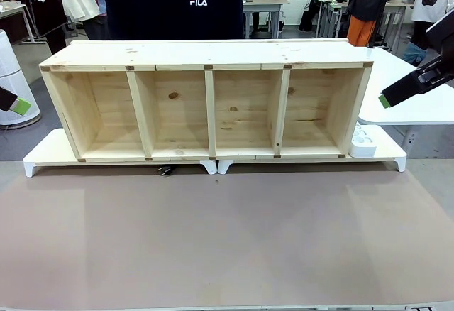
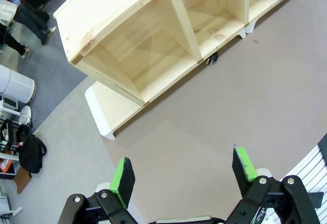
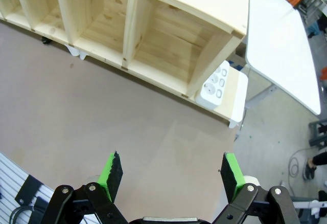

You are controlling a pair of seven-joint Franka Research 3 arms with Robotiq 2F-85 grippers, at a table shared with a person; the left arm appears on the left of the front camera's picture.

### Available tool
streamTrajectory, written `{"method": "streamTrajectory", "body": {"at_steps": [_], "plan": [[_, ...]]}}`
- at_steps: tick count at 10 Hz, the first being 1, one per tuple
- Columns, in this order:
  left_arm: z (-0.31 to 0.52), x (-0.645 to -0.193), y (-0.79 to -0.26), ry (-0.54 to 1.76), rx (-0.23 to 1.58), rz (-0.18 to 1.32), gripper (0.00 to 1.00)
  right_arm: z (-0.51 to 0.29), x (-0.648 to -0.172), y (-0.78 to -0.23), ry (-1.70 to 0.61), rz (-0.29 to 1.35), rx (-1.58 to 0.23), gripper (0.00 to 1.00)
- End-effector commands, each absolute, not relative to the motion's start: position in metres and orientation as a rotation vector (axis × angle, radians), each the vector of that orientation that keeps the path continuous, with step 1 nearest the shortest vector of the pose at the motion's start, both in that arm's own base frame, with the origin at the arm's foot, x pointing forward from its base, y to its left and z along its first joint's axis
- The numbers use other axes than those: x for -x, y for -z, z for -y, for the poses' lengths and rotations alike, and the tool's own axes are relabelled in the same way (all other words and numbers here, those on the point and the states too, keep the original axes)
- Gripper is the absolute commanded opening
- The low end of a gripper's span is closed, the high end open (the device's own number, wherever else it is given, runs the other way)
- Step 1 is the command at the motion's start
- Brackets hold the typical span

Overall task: Perform cable management.
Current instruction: When the cord part of the Power Cable appears at the lower middle area of the table and stops, grasp the cord part of the Power Cable.

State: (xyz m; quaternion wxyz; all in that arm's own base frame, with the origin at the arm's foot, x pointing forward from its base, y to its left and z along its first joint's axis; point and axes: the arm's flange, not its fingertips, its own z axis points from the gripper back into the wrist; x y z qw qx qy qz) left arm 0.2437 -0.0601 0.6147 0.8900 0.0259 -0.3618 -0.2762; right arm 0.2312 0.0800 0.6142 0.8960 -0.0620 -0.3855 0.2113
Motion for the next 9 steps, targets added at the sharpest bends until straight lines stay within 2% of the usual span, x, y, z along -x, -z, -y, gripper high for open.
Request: {"method": "streamTrajectory", "body": {"at_steps": [1, 9], "plan": [[0.0608, -0.2436, -0.6156, 0.565, -0.052, 0.757, 1.0, -0.0798, -0.2311, -0.6146, -0.437, 0.8, 0.131, 1.0], [0.0608, -0.2436, -0.6156, 0.565, -0.052, 0.757, 1.0, -0.0798, -0.2311, -0.6146, -0.437, 0.8, 0.131, 1.0]]}}
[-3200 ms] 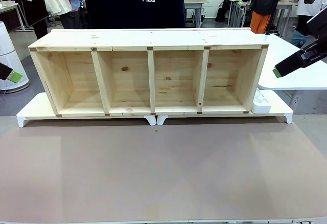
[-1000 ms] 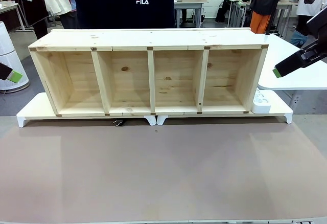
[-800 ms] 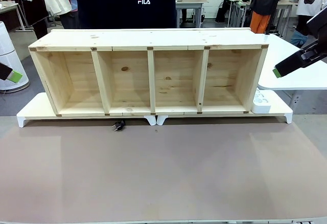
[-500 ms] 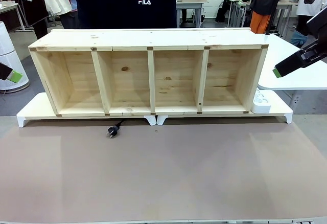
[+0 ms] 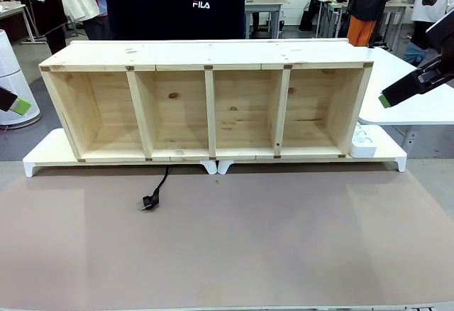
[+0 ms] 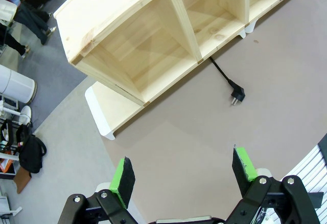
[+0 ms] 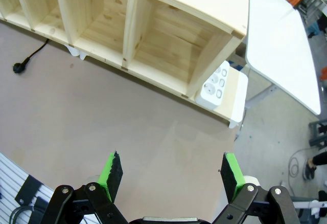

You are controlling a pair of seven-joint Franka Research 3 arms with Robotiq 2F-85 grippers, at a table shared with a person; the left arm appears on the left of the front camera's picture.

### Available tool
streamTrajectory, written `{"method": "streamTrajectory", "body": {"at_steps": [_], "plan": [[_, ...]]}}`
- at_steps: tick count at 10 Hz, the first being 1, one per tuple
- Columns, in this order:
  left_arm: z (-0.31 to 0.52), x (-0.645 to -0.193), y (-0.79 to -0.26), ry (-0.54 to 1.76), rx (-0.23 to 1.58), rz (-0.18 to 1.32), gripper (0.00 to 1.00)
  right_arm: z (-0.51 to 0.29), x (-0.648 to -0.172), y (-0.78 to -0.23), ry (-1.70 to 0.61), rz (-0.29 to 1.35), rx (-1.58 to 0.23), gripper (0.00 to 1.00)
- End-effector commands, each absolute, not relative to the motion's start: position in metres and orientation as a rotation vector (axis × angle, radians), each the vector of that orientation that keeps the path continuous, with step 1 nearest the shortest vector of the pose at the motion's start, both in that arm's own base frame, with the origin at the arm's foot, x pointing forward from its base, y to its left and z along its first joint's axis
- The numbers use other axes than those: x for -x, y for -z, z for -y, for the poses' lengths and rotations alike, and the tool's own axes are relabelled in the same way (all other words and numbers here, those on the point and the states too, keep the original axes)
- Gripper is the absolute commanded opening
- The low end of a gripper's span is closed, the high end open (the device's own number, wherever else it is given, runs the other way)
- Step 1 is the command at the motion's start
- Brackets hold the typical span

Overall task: Perform cable management.
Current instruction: When the cord part of the Power Cable appears at the lower middle area of the table and stops, grasp the cord part of the Power Cable.

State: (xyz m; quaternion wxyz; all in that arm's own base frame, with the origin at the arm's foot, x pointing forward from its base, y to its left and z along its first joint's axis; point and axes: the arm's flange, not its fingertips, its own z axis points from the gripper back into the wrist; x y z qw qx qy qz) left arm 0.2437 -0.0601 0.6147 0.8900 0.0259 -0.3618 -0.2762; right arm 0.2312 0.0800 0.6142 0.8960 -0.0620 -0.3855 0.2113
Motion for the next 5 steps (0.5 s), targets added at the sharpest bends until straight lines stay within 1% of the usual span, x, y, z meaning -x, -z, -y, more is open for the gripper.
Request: {"method": "streamTrajectory", "body": {"at_steps": [1, 5], "plan": [[0.0608, -0.2436, -0.6156, 0.565, -0.052, 0.757, 1.0, -0.0798, -0.2311, -0.6146, -0.437, 0.8, 0.131, 1.0], [0.0608, -0.2436, -0.6156, 0.565, -0.052, 0.757, 1.0, -0.0798, -0.2311, -0.6146, -0.437, 0.8, 0.131, 1.0]]}}
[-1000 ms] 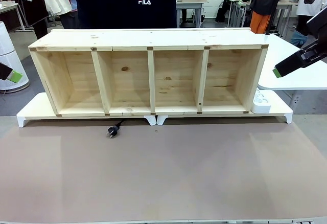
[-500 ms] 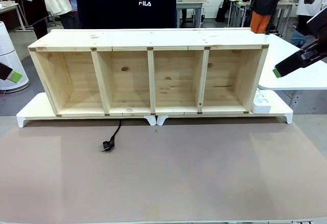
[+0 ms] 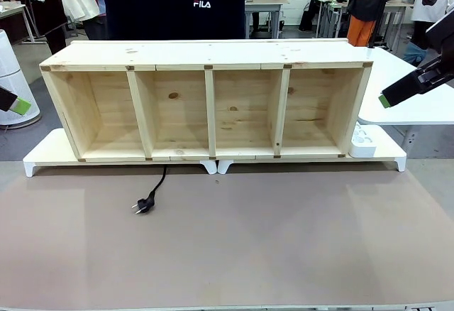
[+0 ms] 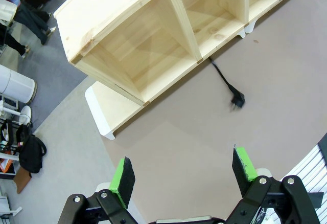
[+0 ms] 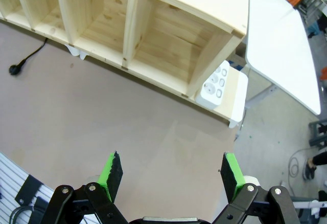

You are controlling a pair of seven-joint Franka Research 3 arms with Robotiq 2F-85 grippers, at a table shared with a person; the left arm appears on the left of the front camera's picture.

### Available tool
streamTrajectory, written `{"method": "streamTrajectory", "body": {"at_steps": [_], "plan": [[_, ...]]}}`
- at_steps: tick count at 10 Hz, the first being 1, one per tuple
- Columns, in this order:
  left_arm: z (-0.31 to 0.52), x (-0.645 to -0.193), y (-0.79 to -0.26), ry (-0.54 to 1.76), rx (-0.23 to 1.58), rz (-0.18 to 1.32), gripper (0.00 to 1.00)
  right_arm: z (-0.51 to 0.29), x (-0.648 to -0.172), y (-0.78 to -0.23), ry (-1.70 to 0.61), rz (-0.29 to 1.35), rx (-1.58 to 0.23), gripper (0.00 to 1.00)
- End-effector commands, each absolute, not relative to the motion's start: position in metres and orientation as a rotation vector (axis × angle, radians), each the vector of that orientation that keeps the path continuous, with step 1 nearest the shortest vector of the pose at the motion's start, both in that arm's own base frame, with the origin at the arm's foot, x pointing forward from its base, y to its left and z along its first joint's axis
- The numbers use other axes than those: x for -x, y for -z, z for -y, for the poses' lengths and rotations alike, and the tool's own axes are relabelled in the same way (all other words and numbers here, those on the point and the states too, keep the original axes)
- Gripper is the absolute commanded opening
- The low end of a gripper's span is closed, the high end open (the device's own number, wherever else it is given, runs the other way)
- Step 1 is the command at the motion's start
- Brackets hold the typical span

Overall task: Perform cable management.
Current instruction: When the cord part of the Power Cable appears at the lower middle area of the table and stops, grasp the cord part of the Power Cable.

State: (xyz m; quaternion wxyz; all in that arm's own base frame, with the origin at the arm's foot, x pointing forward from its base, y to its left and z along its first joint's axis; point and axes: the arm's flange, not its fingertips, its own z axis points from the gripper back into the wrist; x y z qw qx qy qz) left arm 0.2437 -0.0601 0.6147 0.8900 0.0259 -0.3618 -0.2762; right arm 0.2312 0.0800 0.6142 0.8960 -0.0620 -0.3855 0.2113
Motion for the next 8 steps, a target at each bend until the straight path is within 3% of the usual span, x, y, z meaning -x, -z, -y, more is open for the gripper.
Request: {"method": "streamTrajectory", "body": {"at_steps": [1, 8], "plan": [[0.0608, -0.2436, -0.6156, 0.565, -0.052, 0.757, 1.0, -0.0798, -0.2311, -0.6146, -0.437, 0.8, 0.131, 1.0], [0.0608, -0.2436, -0.6156, 0.565, -0.052, 0.757, 1.0, -0.0798, -0.2311, -0.6146, -0.437, 0.8, 0.131, 1.0]]}}
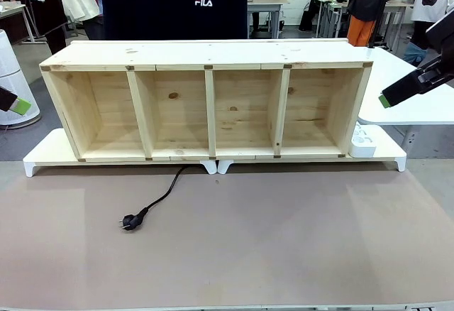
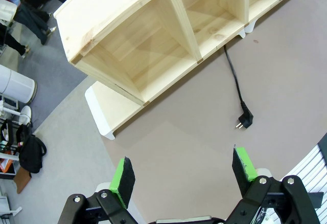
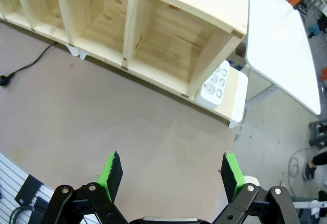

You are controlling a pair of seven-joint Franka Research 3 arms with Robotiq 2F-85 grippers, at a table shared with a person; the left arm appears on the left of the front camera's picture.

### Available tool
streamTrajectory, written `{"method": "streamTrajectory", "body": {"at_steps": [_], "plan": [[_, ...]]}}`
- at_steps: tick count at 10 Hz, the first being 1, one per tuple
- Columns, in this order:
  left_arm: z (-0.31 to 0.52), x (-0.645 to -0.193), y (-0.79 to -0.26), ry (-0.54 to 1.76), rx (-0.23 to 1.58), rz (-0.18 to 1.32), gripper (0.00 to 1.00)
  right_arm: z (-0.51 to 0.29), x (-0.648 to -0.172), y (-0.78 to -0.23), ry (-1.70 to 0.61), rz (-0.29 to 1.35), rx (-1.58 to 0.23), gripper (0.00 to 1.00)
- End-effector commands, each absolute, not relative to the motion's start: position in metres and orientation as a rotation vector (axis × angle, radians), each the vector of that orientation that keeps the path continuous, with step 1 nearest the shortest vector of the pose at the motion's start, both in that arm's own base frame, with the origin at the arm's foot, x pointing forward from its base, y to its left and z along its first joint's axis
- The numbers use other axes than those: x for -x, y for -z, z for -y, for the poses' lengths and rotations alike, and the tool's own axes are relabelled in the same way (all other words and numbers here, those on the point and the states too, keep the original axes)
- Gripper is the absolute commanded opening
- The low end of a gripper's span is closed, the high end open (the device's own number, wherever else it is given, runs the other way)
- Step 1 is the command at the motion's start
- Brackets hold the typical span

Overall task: Perform cable management.
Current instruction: When the cord part of the Power Cable appears at the lower middle area of the table and stops, grasp the cord part of the Power Cable.

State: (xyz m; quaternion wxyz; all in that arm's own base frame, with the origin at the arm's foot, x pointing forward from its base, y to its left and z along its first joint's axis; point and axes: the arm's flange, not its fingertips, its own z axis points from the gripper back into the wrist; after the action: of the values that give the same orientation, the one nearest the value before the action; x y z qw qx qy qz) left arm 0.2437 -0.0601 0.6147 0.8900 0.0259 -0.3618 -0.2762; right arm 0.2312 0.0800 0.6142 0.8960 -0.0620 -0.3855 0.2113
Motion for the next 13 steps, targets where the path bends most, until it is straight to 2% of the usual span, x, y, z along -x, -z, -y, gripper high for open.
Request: {"method": "streamTrajectory", "body": {"at_steps": [1, 13], "plan": [[0.0608, -0.2436, -0.6156, 0.565, -0.052, 0.757, 1.0, -0.0798, -0.2311, -0.6146, -0.437, 0.8, 0.131, 1.0], [0.0608, -0.2436, -0.6156, 0.565, -0.052, 0.757, 1.0, -0.0798, -0.2311, -0.6146, -0.437, 0.8, 0.131, 1.0]]}}
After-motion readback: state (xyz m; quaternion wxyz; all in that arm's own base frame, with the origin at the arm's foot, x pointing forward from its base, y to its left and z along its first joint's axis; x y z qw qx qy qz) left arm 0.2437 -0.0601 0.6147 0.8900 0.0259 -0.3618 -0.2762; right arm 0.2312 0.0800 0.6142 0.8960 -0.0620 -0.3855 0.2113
